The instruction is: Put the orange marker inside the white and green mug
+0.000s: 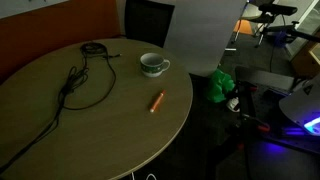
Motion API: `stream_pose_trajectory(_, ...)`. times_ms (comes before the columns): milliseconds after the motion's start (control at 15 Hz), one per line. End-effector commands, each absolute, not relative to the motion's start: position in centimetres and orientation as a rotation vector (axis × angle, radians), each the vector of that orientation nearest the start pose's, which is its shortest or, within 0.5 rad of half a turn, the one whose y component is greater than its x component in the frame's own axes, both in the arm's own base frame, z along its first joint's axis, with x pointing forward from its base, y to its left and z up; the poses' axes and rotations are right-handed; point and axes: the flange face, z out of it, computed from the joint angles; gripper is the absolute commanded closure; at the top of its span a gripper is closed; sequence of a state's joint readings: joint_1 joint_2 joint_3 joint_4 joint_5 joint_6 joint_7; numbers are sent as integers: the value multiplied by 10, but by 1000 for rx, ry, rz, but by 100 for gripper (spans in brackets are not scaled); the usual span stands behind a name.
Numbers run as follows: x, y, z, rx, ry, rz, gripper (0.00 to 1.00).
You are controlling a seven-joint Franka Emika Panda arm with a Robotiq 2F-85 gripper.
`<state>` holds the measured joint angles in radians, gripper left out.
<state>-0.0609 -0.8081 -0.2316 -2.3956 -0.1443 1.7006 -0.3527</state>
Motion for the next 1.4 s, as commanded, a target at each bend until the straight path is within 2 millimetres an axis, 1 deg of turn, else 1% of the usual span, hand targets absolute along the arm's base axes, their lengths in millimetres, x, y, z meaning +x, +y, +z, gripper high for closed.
stream_pose_trajectory(0, 297, -124, 582, -3137, -209, -161, 0)
stream_pose_trajectory(67, 297, -124, 583, -3137, -209, -162, 0)
stream_pose_trajectory(133, 300, -122, 578, -3141, -167, -178, 0)
stream_pose_trajectory(267, 308, -115, 567, -3130, -30, -224, 0)
stream_pose_trajectory(400, 322, -103, 547, -3128, 111, -257, 0)
stream_pose_trajectory(533, 339, -84, 520, -3128, 272, -247, 0)
stream_pose_trajectory(733, 366, -51, 470, -3123, 508, -134, 0)
stream_pose_trajectory(867, 382, -31, 439, -3087, 668, -80, 0)
stream_pose_trajectory(1000, 397, -18, 414, -3024, 819, -50, 0)
stream_pose_trajectory(1133, 408, -6, 389, -2946, 961, -52, 0)
stream_pose_trajectory(1333, 423, 5, 355, -2848, 1184, -53, 0)
